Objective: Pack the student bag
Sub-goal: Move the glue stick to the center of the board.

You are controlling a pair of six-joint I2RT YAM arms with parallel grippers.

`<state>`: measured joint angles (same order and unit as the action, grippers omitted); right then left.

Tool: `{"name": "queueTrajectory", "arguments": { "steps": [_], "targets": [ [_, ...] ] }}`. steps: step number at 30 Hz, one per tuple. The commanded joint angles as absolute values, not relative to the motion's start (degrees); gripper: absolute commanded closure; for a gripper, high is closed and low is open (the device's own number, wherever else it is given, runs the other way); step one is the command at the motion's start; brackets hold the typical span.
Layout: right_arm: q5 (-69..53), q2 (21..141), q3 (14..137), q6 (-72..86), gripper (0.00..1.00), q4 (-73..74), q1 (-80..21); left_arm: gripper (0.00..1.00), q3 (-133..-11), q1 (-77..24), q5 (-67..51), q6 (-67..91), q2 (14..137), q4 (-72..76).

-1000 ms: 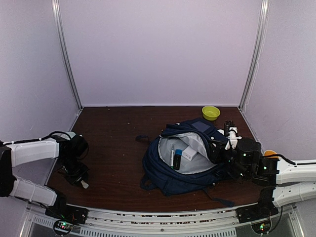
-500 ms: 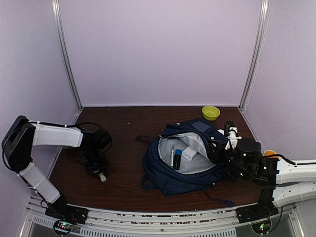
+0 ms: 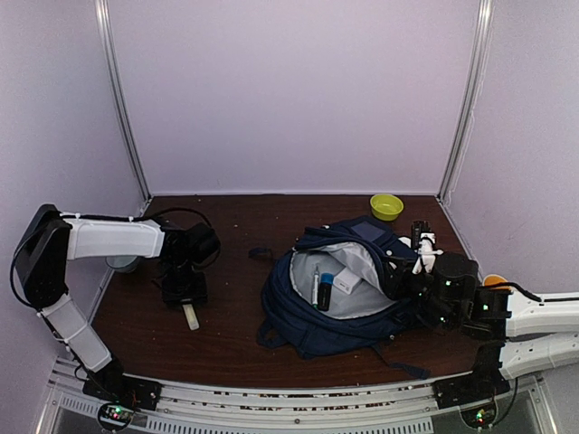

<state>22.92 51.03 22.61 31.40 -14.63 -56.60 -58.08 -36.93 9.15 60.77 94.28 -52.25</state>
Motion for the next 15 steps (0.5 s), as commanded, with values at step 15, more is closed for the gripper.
{"name": "queueTrajectory", "arguments": {
  "steps": [15],
  "targets": [
    [27.27, 51.12, 22.61, 32.46, 1.0, -13.51, -55.28, 0.54, -54.77, -36.83, 13.1, 59.76, 93.36, -47.19]
  ]
}}
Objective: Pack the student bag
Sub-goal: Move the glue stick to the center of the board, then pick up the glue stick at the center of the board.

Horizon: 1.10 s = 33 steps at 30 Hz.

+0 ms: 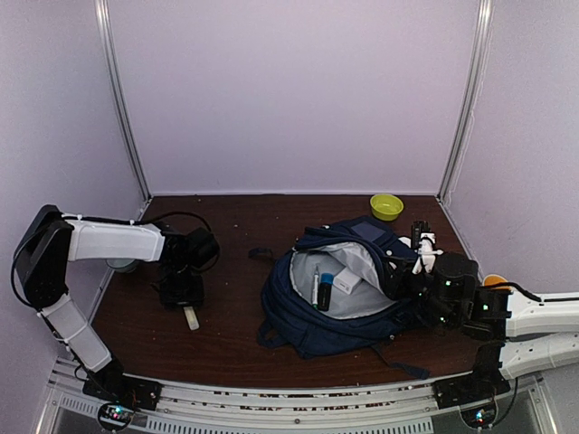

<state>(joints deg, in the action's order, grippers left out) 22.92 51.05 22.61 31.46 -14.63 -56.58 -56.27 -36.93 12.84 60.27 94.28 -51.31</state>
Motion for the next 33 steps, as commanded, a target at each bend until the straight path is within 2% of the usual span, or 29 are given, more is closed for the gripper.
{"name": "queueTrajectory", "arguments": {
  "steps": [1, 7, 12, 18, 22, 33],
  "targets": [
    [27.25, 51.1, 22.59, 32.5, 1.0, -13.53, -55.26, 0.54, -54.64, -36.86, 12.99, 59.93, 93.68, -46.79],
    [27.16, 51.39, 22.75, 32.49, 1.0, -13.4, -55.18, 0.55, -51.9, -36.83, 11.01, 60.33, 95.07, -42.52],
    [27.03, 51.93, 23.15, 32.44, 1.0, -13.24, -55.14, 0.8, -50.1, -36.83, 11.41, 61.33, 94.33, -40.18],
    [26.89, 52.47, 23.63, 32.41, 1.0, -12.83, -55.17, 0.96, -49.95, -37.12, 12.1, 61.19, 92.89, -38.93],
    [26.89, 52.65, 23.73, 32.35, 1.0, -12.72, -55.18, 1.0, -51.1, -38.38, 14.06, 59.22, 89.93, -38.84],
    [26.73, 52.81, 23.83, 32.4, 1.0, -12.74, -55.12, 1.0, -57.87, -47.95, 21.61, 49.01, 83.81, -36.63]
  ]
}}
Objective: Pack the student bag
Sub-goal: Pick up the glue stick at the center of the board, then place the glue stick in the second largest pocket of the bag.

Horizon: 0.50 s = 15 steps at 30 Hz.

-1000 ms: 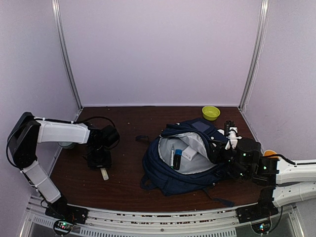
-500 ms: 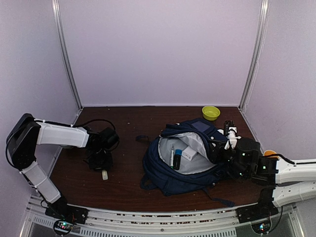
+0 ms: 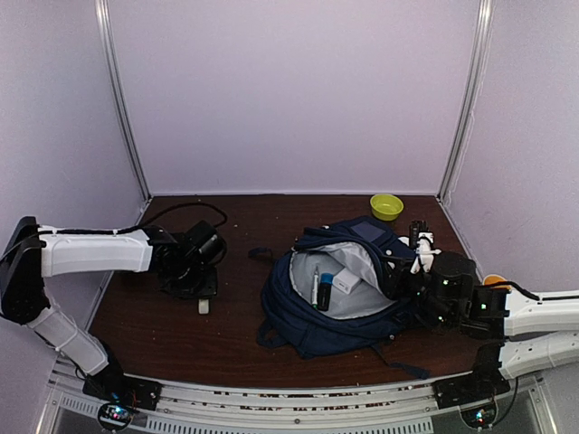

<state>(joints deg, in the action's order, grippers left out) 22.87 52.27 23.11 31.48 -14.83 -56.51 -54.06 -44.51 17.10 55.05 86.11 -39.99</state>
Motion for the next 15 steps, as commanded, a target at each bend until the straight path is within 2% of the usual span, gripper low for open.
{"name": "queueTrajectory", "arguments": {
  "steps": [1, 7, 10, 15],
  "targets": [
    [26.73, 52.83, 23.82, 32.48, 1.0, -12.74, -55.14, 1.0, -58.78, -49.87, 22.6, 47.83, 83.55, -36.51],
    [26.72, 52.83, 23.83, 32.47, 1.0, -12.7, -55.17, 1.0, -64.98, -59.18, 26.05, 36.91, 83.7, -32.7],
    [26.77, 52.76, 23.8, 32.51, 1.0, -12.83, -55.14, 1.0, -65.9, -61.11, 17.18, 30.04, 84.75, -26.28],
    [26.85, 52.57, 23.62, 32.48, 1.0, -12.91, -55.11, 1.0, -66.94, -62.71, 8.84, 27.24, 87.08, -20.81]
  ]
}}
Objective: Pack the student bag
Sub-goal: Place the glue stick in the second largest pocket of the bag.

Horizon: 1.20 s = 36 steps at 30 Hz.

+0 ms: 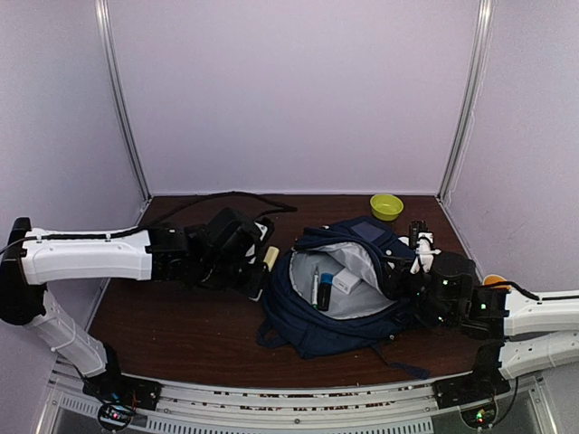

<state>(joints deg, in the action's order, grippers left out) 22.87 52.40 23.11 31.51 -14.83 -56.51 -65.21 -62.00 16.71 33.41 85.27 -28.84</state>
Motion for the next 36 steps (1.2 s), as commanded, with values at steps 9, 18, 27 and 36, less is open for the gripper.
{"name": "queueTrajectory", "arguments": {
  "steps": [9, 18, 27, 36],
  "targets": [
    [26.84, 52.32, 23.35, 32.46, 1.0, -13.05, -55.09, 1.0, -74.0, -64.39, -2.59, 24.76, 96.08, -20.06],
    [26.82, 51.81, 22.95, 32.52, 1.0, -13.36, -55.08, 1.0, -82.89, -64.61, -7.89, 28.09, 106.41, -23.35],
    [26.72, 51.77, 22.87, 32.53, 1.0, -13.47, -55.09, 1.0, -90.33, -64.6, -4.45, 36.43, 112.57, -26.54],
    [26.68, 51.41, 22.59, 32.53, 1.0, -13.62, -55.06, 1.0, -94.37, -62.95, 4.19, 44.43, 115.04, -34.39]
  ]
}}
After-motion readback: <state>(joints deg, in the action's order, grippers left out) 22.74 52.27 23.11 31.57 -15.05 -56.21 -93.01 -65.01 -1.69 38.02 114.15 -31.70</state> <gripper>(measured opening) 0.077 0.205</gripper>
